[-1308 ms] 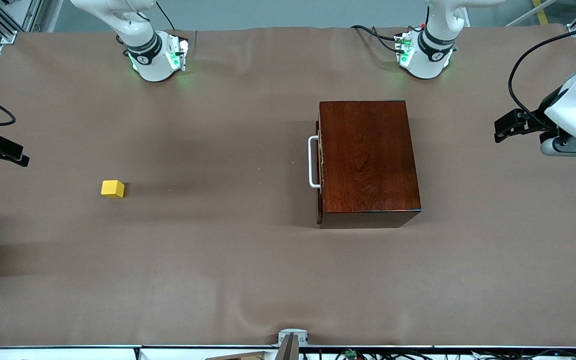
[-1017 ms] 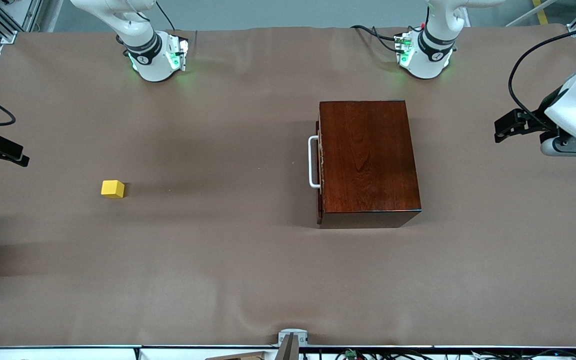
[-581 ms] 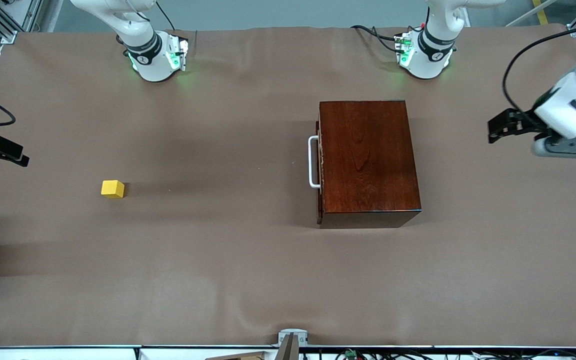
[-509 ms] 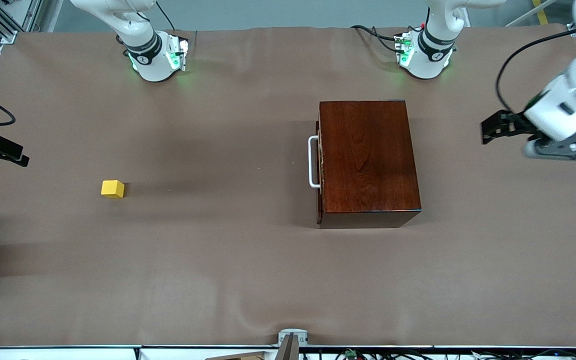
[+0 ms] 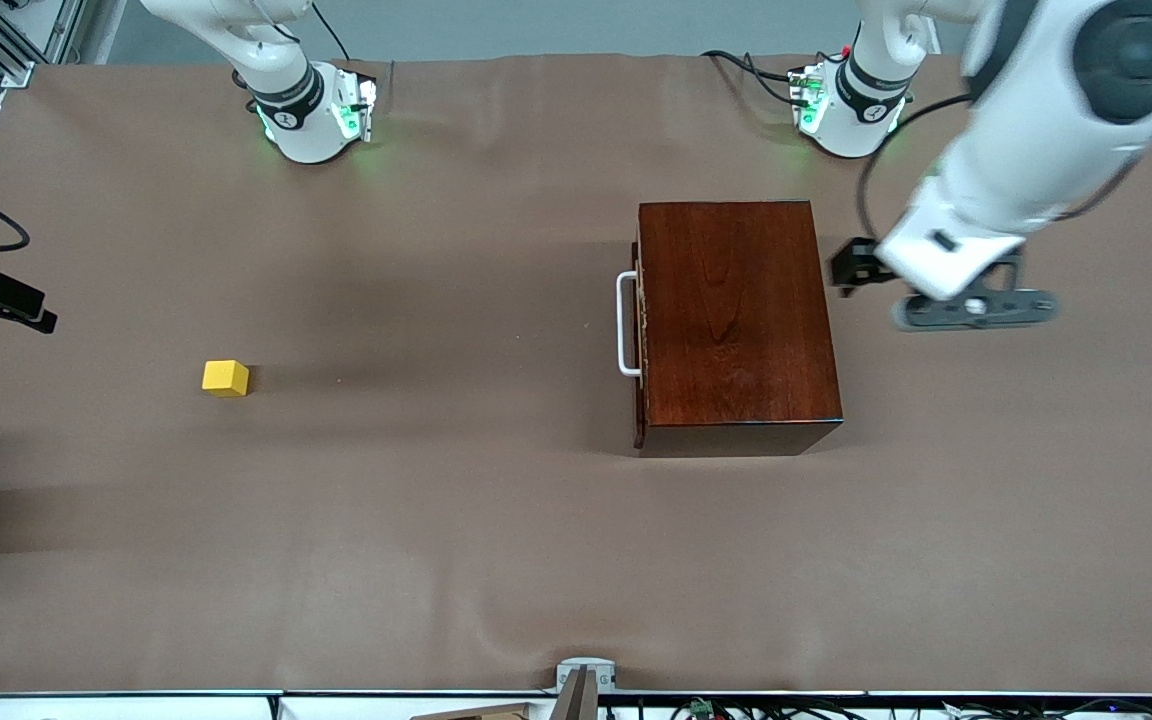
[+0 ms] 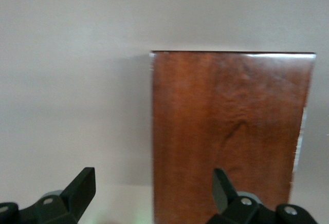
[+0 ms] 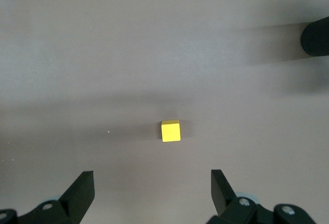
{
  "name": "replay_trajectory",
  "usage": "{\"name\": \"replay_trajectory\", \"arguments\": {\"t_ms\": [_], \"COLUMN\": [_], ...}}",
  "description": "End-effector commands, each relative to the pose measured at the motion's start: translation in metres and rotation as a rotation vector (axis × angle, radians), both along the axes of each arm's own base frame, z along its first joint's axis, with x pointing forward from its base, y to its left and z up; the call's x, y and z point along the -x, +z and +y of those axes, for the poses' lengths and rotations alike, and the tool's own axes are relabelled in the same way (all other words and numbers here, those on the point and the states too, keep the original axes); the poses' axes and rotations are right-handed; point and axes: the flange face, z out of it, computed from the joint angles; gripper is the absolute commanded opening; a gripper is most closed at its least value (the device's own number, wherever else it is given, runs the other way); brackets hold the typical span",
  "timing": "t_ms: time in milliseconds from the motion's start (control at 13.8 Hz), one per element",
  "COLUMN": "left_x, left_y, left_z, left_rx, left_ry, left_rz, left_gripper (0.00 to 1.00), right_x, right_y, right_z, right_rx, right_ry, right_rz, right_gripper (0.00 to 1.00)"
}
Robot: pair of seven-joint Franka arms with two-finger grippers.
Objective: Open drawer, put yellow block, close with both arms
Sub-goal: 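Move the left gripper toward the white drawer handle of the wooden box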
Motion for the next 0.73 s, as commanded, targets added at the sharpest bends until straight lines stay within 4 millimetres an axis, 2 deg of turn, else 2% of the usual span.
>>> {"name": "replay_trajectory", "arguments": {"t_ms": [0, 145, 291, 654], "left_x": [0.002, 0.008, 0.017, 0.035], "left_y": [-0.012, -0.023, -0.044, -0.09], "left_z": [-0.057, -0.092, -0.136, -0.214], "left_rx": [-0.036, -0.037, -0.035, -0.011], "left_ry": [0.051, 0.092, 0.101, 0.161], "left_rz": [-0.007, -0.016, -0.043, -0.132], "left_gripper": [1.0, 1.0, 1.0, 1.0], "right_x": [0.005, 0.005, 0.005, 0.004], "right_y": [0.008, 0.008, 0.008, 0.007], "right_z": [-0.001, 0.0, 0.0, -0.001], "right_rx": [-0.013, -0.014, -0.015, -0.018], "right_ry": [-0.015, -0.014, -0.014, -0.015], "right_rz": [-0.006, -0.006, -0.006, -0.008], "right_gripper": [1.0, 1.0, 1.0, 1.0]}}
